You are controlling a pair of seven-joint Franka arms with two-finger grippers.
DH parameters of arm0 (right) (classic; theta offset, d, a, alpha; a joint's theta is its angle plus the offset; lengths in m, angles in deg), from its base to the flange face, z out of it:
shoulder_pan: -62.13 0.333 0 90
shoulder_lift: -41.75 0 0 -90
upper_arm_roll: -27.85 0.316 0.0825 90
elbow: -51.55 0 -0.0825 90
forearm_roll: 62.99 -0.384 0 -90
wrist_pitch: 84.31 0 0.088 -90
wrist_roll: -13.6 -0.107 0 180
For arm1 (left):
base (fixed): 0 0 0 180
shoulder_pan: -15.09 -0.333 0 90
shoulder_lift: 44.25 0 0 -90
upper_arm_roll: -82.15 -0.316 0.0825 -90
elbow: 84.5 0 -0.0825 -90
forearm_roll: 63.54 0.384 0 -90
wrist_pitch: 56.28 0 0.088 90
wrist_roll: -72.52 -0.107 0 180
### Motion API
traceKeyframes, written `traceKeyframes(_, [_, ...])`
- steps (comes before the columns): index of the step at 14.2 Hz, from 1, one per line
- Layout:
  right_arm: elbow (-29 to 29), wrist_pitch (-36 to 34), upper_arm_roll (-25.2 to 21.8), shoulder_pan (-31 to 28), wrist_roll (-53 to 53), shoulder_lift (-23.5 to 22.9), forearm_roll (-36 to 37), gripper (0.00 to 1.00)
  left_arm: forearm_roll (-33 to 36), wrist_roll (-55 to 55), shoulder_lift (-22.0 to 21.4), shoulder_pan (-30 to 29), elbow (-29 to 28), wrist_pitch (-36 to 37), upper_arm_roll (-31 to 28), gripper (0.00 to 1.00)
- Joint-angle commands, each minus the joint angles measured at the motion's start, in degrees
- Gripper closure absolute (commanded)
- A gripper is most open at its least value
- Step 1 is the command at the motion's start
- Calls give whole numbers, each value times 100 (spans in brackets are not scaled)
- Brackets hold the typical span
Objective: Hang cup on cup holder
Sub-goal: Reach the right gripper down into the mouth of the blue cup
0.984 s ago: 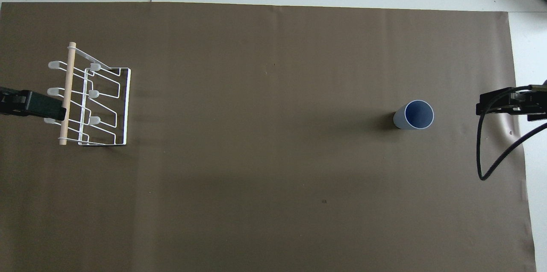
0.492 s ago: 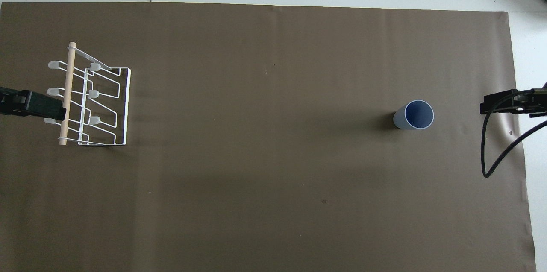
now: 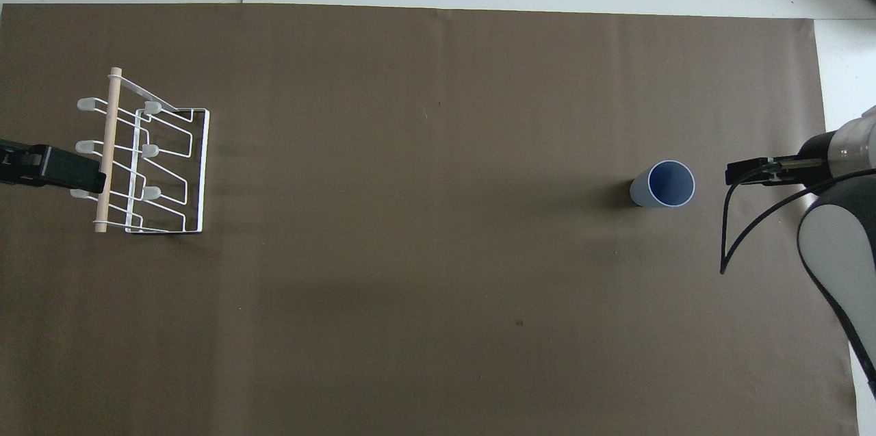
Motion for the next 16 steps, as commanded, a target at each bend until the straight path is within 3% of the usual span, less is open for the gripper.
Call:
traceKeyframes(1, [-122, 277, 46, -58, 236, -311, -40, 0, -32, -41, -111, -49, -87, 68, 16, 0])
traceKeyframes(4, [-166, 935, 46, -14, 245, -768, -302, 0, -32, -49, -111, -49, -87, 68, 16, 0])
traceKeyframes(6, [-332, 1375, 46, 21, 254, -831, -339, 0, -32, -49, -111, -49, -87, 68, 16, 0])
traceKeyframes(16, [-799, 1640, 46, 4, 773, -857, -348, 0, -32, -49, -111, -49, -87, 68, 16, 0])
